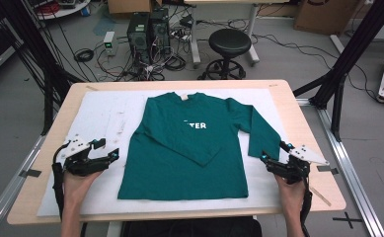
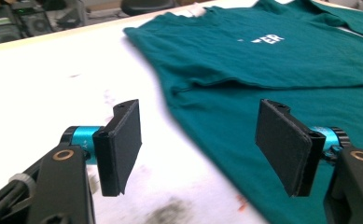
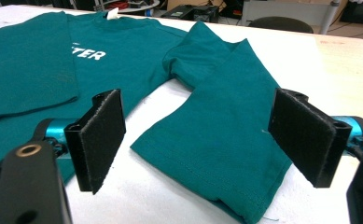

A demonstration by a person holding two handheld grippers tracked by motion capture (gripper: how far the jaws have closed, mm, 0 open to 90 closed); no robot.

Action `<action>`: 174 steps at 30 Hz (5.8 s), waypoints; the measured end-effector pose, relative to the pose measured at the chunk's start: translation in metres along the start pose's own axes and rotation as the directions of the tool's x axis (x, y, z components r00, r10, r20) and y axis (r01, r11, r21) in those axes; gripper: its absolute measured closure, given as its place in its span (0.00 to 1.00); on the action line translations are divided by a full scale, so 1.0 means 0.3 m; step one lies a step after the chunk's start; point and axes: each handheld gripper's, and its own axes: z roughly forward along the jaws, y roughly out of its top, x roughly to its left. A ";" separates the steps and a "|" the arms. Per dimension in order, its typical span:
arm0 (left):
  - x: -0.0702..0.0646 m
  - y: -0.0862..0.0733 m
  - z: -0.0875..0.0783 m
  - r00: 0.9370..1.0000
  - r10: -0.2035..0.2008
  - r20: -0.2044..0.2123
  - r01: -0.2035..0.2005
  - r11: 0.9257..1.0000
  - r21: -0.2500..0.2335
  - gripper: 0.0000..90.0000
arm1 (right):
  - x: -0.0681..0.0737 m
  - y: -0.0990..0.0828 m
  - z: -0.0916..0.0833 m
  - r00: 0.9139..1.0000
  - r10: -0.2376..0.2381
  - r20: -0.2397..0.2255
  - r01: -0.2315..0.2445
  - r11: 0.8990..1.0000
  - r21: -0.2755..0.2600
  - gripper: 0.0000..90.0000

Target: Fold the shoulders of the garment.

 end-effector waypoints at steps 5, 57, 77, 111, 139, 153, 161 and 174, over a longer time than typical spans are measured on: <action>0.025 -0.027 -0.013 0.999 -0.007 -0.047 0.006 1.000 -0.026 0.35 | -0.005 0.001 0.002 1.000 0.010 -0.003 -0.010 1.000 0.002 0.21; 0.073 -0.091 -0.025 0.994 -0.085 -0.068 0.080 0.994 -0.072 0.35 | -0.060 0.064 0.128 0.981 -0.124 -0.147 0.177 0.880 0.441 0.61; 0.073 -0.090 -0.022 0.994 -0.088 -0.071 0.083 0.994 -0.066 0.35 | -0.016 0.193 0.079 0.990 -0.005 -0.138 0.041 0.964 0.264 0.97; 0.075 -0.088 -0.018 0.991 -0.104 -0.090 0.099 0.994 -0.054 0.35 | 0.359 0.357 0.234 0.906 -0.017 -0.422 0.118 0.970 0.214 0.98; 0.075 -0.088 -0.018 0.991 -0.103 -0.090 0.098 0.994 -0.052 0.35 | 0.652 0.317 0.427 0.835 -0.016 -0.550 0.179 0.953 0.244 0.97; 0.077 -0.088 -0.017 0.991 -0.102 -0.090 0.098 0.994 -0.049 0.35 | 0.706 0.286 0.459 0.802 -0.030 -0.597 0.219 0.944 0.246 0.97; 0.077 -0.088 -0.017 0.991 -0.102 -0.089 0.098 0.994 -0.049 0.35 | 0.704 0.280 0.463 0.800 -0.019 -0.600 0.217 0.941 0.259 0.74; 0.075 -0.088 -0.016 0.992 -0.095 -0.088 0.091 0.995 -0.047 0.35 | 0.657 0.283 0.432 0.849 -0.045 -0.526 0.224 0.933 0.281 0.42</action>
